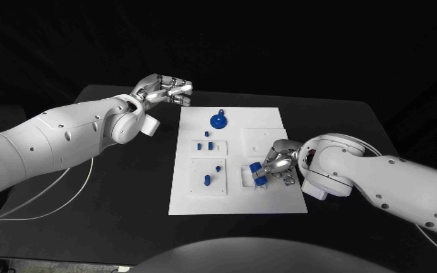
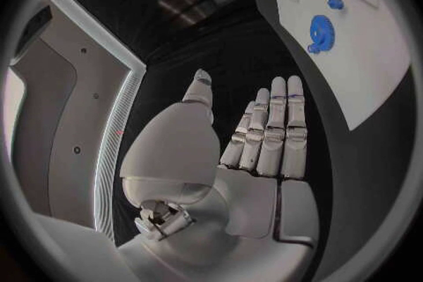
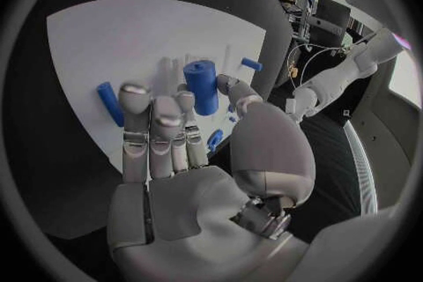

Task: Assemble the parts on the task board

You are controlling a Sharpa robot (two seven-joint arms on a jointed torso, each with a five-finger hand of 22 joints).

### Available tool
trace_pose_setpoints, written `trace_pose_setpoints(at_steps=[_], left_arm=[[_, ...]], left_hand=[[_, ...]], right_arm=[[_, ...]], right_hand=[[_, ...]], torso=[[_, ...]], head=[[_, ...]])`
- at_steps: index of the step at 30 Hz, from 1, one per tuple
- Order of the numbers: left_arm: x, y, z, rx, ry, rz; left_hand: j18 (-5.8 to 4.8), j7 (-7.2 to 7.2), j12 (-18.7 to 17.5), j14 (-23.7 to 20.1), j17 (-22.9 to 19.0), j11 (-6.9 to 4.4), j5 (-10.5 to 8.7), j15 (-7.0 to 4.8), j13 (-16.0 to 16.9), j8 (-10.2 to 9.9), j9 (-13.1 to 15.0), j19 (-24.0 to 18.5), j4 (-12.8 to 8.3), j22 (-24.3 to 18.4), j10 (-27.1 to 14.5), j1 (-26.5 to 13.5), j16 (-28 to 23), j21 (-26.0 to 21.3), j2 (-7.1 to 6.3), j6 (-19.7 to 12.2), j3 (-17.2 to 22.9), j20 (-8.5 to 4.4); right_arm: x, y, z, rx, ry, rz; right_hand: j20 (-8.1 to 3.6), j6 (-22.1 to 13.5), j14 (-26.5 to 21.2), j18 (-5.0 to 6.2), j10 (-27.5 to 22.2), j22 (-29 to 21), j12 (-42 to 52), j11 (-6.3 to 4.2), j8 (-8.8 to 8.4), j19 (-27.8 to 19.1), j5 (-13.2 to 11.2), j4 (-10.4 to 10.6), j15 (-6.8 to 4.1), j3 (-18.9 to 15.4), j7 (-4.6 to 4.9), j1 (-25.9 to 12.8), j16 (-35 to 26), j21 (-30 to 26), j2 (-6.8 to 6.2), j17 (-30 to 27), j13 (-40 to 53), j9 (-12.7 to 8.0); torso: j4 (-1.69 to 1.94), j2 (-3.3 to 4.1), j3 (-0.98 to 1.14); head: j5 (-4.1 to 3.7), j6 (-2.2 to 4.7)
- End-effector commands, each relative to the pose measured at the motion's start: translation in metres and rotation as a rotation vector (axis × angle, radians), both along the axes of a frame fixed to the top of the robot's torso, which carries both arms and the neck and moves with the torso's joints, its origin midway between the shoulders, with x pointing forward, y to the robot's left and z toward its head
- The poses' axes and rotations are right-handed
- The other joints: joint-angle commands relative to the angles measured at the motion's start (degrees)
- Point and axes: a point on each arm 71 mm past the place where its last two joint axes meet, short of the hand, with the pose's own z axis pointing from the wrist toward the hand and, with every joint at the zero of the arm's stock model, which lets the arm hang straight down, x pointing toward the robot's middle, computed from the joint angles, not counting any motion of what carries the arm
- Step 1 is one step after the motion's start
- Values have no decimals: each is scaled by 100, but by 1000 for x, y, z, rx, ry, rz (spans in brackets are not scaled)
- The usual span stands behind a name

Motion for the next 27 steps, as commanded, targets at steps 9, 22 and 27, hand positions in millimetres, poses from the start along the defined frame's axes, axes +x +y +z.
trace_pose_setpoints(at_steps=[9,22,27], left_arm=[[-1,-2,-1,-13,8,-15],[-1,-3,-1,-12,9,-16],[-1,-3,-1,-13,9,-17]], left_hand=[[4,-9,0,-33,9,12,26,-1,7,-24,-8,-11,37,-5,-57,-12,-11,-43,-7,-57,21,42],[5,-12,1,-40,8,13,52,1,7,-23,-7,-15,-31,-4,-59,-33,-12,-45,32,-44,0,44],[5,-12,1,-54,8,14,47,5,6,-22,-7,-22,-33,-5,-64,-42,-14,-50,26,-33,-5,48]], right_arm=[[2,5,-8,-50,54,-4],[2,9,-15,-70,77,27],[2,12,-15,-67,76,32]], right_hand=[[-37,43,7,-59,91,422,-2,-43,39,301,117,-816,-45,701,-54,22,41,57,138,15,-12,-16],[-28,44,10,-71,93,413,7,-38,33,298,-417,-599,-37,168,-89,30,25,43,207,12,-15,-166],[-27,57,12,-73,106,411,11,-37,32,299,-759,-441,-35,71,-93,30,25,33,168,16,-20,-244]], torso=[[7,1,-3],[-1,6,5],[-2,12,4]], head=[[10,-16],[46,-37],[30,-31]])
